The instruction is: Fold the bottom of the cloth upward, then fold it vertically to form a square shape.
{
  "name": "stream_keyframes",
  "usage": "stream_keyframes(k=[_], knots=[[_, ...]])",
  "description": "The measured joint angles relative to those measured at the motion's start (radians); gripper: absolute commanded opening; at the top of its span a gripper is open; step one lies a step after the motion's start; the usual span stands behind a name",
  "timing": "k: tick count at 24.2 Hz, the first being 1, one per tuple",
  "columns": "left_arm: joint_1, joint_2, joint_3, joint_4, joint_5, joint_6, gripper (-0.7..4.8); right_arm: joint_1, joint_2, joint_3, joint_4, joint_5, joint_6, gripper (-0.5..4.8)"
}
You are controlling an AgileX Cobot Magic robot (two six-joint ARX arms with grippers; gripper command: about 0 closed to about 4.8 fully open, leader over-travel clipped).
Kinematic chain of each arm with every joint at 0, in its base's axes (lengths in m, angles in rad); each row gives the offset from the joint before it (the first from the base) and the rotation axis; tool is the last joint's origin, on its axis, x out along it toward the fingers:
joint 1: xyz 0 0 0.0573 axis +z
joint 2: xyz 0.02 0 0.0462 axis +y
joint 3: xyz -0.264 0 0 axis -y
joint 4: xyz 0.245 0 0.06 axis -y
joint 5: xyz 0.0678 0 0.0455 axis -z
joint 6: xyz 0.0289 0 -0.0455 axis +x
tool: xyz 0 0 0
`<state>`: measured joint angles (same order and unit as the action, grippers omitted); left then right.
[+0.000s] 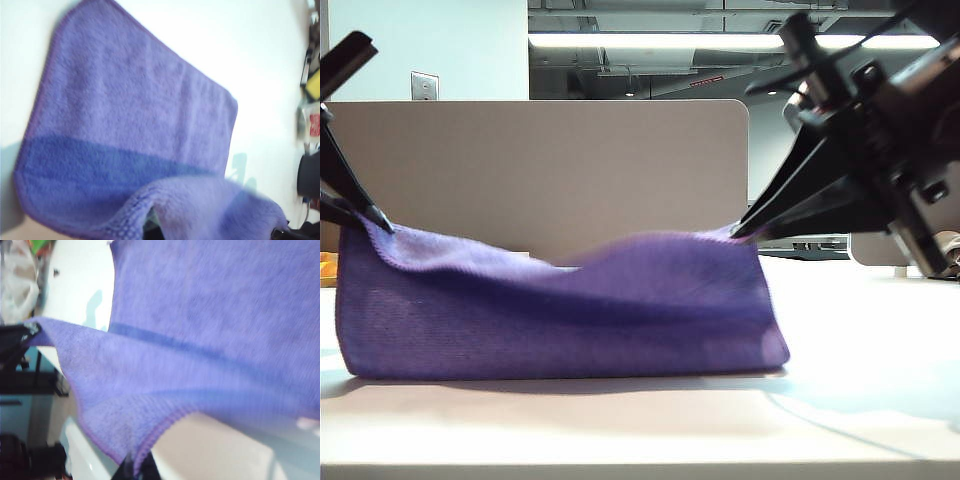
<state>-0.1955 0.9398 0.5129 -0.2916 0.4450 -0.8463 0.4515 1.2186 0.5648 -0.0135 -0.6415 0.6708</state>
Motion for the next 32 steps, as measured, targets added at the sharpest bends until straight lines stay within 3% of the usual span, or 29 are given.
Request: stream_keyframes(k=[11, 24, 25, 28, 30, 32], knots=[[0.029, 0.212, 0.044, 0.096, 0.067, -0.004, -0.06, -0.001, 0.171, 0.153, 0.057, -0.006, 0.043, -0.02], [0.029, 0.388, 0.219, 0.123, 0.072, 0.008, 0.0, -0.129, 0.221, 0.204, -0.016, -0.006, 0.058, 0.01], [0.029, 0.391, 0.219, 0.119, 0.072, 0.018, 0.14, -0.129, 0.221, 0.204, -0.014, -0.006, 0.058, 0.17], [0.029, 0.392, 0.219, 0.116, 0.075, 0.034, 1.0, -0.129, 0.221, 0.204, -0.011, -0.006, 0.058, 1.41], [0.029, 0.391, 0.219, 0.116, 0.075, 0.042, 1.18, -0.129, 0.221, 0.204, -0.003, -0.006, 0.058, 1.67], [0.029, 0.391, 0.219, 0.116, 0.076, 0.045, 1.76, -0.129, 0.221, 0.204, 0.001, -0.006, 0.06, 1.95]])
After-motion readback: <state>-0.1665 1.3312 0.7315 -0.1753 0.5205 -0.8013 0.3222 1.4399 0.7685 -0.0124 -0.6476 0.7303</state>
